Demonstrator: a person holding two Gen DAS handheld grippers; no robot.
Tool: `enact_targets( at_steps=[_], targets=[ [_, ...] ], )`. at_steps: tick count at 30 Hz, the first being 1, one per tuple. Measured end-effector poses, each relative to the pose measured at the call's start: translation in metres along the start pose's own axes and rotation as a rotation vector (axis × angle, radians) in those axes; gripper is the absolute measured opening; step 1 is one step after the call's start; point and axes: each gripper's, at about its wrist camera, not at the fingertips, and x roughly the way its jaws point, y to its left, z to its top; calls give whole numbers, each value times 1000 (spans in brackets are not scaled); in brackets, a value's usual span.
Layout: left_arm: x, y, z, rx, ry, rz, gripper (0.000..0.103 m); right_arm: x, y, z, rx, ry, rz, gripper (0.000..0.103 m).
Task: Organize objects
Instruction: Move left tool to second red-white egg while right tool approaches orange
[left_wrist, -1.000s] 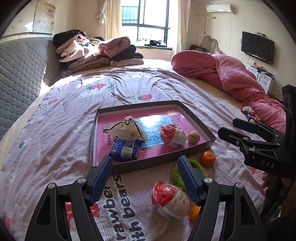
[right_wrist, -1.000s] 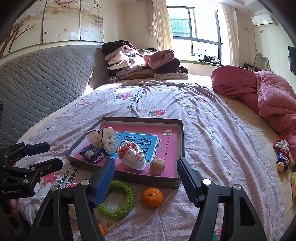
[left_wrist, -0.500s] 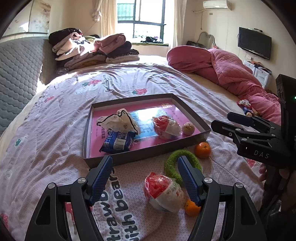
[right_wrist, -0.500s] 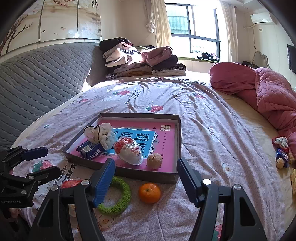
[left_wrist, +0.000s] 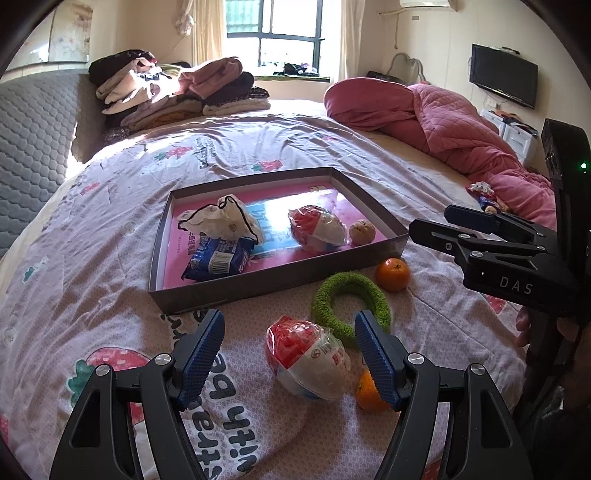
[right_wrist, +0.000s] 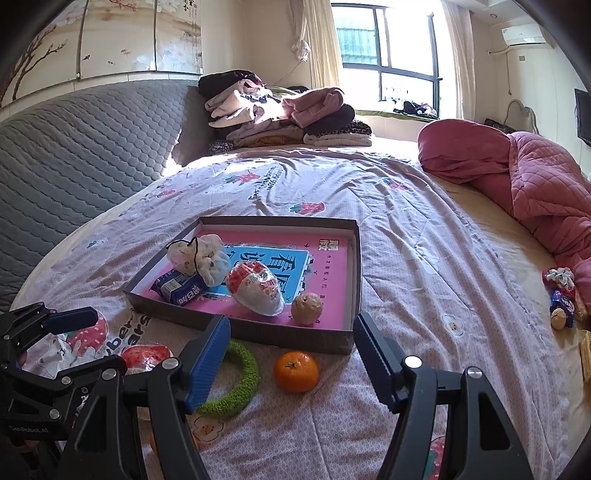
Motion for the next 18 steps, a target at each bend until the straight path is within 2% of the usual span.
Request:
enact_targets(
  at_steps=[18],
  targets=[
    [16,-9,-12,15,55,-20,74,15,-4,-11,4,58,-11,69]
  ],
)
